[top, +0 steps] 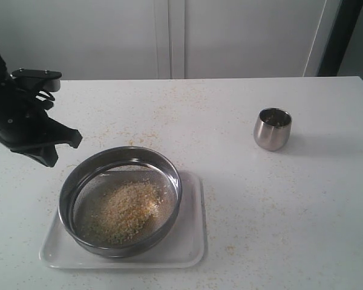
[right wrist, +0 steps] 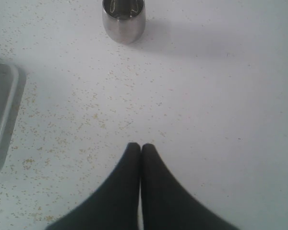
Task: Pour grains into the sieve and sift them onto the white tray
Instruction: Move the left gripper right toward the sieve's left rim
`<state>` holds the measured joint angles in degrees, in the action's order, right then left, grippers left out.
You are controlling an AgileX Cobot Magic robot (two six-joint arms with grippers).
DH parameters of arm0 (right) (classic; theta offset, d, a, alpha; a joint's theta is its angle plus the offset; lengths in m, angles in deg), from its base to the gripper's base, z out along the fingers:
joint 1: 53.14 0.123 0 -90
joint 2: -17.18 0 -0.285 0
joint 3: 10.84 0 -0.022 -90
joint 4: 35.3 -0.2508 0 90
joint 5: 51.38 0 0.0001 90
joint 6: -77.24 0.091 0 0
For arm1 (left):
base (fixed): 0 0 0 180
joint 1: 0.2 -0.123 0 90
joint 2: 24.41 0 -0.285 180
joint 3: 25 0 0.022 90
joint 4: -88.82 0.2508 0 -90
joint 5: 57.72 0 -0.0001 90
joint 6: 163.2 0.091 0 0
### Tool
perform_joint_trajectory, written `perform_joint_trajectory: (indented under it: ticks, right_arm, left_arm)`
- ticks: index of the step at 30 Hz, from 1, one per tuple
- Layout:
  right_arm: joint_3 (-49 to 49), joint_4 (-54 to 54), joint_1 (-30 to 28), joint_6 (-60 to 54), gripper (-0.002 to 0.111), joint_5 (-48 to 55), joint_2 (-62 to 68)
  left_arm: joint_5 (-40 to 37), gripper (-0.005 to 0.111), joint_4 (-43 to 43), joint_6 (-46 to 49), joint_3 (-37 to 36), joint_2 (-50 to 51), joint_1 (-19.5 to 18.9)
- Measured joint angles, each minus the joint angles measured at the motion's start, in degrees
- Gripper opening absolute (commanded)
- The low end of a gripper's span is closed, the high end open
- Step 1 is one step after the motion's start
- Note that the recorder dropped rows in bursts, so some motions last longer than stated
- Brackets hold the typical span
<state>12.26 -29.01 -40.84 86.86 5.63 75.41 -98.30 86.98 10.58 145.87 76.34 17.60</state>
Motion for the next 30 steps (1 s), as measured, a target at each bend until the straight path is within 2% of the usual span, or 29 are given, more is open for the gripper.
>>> perform_joint_trajectory:
  ticks: [8, 16, 23, 26, 30]
  right_arm:
    - [0.0, 0.0, 0.0, 0.0, 0.000, 0.0, 0.0]
    - [0.0, 0.0, 0.0, 0.0, 0.000, 0.0, 0.0]
    - [0.0, 0.0, 0.0, 0.0, 0.000, 0.0, 0.0]
    - [0.0, 0.0, 0.0, 0.0, 0.000, 0.0, 0.0]
    - [0.0, 0.0, 0.0, 0.0, 0.000, 0.0, 0.0]
  left_arm:
    - [2.3, 0.000, 0.0, -0.1, 0.0, 0.0, 0.0]
    - [-1.9, 0.000, -0.8, -0.1, 0.1, 0.1, 0.0]
    - [-1.9, 0.000, -3.0, -0.9, 0.1, 3.0, 0.0]
    - [-1.8, 0.008, -3.1, -1.1, 0.1, 4.2, 0.0]
    - [-0.7, 0.030, -3.2, -1.2, 0.1, 4.7, 0.0]
